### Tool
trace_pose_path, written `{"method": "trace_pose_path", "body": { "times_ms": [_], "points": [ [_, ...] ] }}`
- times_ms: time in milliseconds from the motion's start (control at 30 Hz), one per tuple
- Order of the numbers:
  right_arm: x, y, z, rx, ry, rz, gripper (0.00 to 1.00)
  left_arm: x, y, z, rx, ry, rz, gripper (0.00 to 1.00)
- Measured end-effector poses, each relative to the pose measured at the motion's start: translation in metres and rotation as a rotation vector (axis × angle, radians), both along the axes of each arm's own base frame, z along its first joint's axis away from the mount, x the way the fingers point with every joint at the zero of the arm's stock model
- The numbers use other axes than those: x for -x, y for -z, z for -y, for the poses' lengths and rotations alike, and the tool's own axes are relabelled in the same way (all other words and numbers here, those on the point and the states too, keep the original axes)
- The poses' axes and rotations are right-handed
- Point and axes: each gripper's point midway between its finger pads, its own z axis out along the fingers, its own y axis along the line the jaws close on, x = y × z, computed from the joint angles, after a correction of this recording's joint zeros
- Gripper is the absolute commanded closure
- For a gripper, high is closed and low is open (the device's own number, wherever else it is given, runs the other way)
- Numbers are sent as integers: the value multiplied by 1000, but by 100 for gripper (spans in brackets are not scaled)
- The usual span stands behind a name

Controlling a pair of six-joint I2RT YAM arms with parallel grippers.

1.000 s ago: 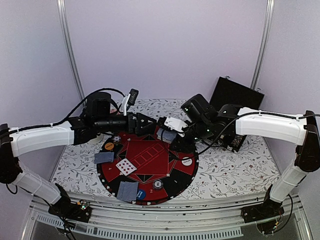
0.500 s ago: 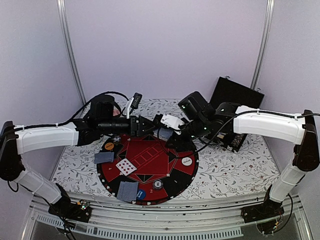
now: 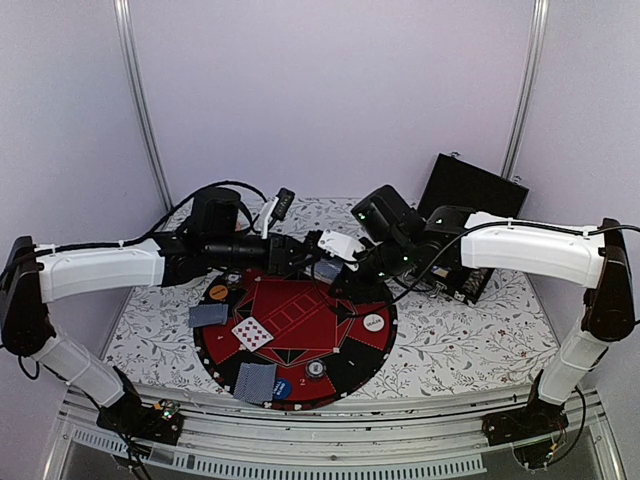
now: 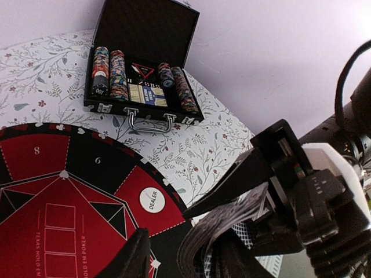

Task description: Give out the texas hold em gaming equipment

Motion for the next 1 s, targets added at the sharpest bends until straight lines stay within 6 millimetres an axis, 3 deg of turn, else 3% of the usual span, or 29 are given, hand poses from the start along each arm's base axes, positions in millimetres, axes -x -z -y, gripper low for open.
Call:
{"method": "trace_pose_path", "body": {
  "times_ms": [100,333,533,833,1000],
  "points": [
    [-1,0,0,0,3,2,59,2,-1,-2,-17,0,14,79],
    [-1,1,1,6,7,3,59,6,-3,-6,-34,9,28,82],
    [-1,1,2,7,8,4,59,7,-9,-10,-39,-2,44,100],
    [-3,2,3,16,14,14,59,12,-24,-17,-32,2,86,100],
    [-6,10,9,34,28,11,60,13,-38,-35,-35,-22,108,100]
  ]
}}
